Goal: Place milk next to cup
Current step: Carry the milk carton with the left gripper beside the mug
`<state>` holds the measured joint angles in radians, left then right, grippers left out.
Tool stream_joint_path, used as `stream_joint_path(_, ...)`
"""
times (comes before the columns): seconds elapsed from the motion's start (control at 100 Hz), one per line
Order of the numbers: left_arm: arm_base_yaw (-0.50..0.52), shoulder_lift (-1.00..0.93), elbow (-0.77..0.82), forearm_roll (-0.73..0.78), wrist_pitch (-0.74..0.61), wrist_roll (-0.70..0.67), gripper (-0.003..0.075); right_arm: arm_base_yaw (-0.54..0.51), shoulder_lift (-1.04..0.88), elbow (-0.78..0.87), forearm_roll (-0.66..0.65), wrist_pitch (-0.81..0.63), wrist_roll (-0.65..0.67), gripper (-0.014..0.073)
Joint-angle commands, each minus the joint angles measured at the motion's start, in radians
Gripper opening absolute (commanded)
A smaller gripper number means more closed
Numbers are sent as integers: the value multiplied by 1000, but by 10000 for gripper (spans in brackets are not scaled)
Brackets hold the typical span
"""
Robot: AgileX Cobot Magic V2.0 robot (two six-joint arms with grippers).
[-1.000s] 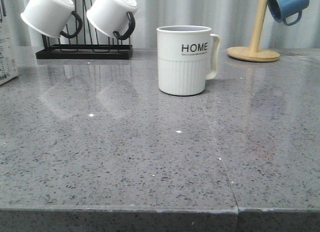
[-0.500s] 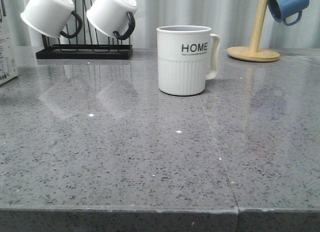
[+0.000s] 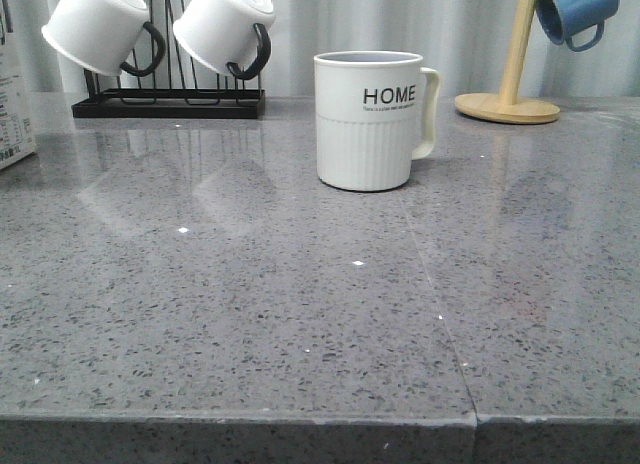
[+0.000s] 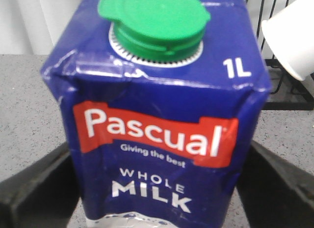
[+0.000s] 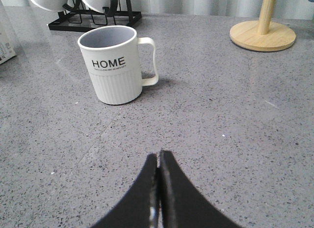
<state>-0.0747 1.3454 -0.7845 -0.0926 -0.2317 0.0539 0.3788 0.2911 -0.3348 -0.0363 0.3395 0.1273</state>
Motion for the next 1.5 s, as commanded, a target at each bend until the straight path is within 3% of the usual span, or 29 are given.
stream_joint_path(0.0,-7,-25,-34,-7,-94,-8,467,1,6,-23,-11,-70,-6,-67)
stream_joint_path(0.1,-9,-27,-34,-7,-94,-8,392,1,6,-23,-11,-70,-6,-67)
stream_joint_path(0.22,-41,-42,-34,-7,-95,-8,356,1,6,-23,-11,-70,-6,-67)
stream_joint_path(0.51,-257,-66,-34,-4,-174,-8,354,1,6,-23,-11,-70,-6,-67)
stream_joint_path(0.81,-469,43,-82,-33,-230,-8,354,1,6,-23,-11,-70,-6,-67)
stream_joint_path(1.17,-561,191,-224,-54,-228,-8,354,1,6,-23,-11,-70,-6,-67)
stream_joint_path(1.49,-575,214,-231,-58,-180,-8,381,1,6,-23,-11,-70,-6,-67)
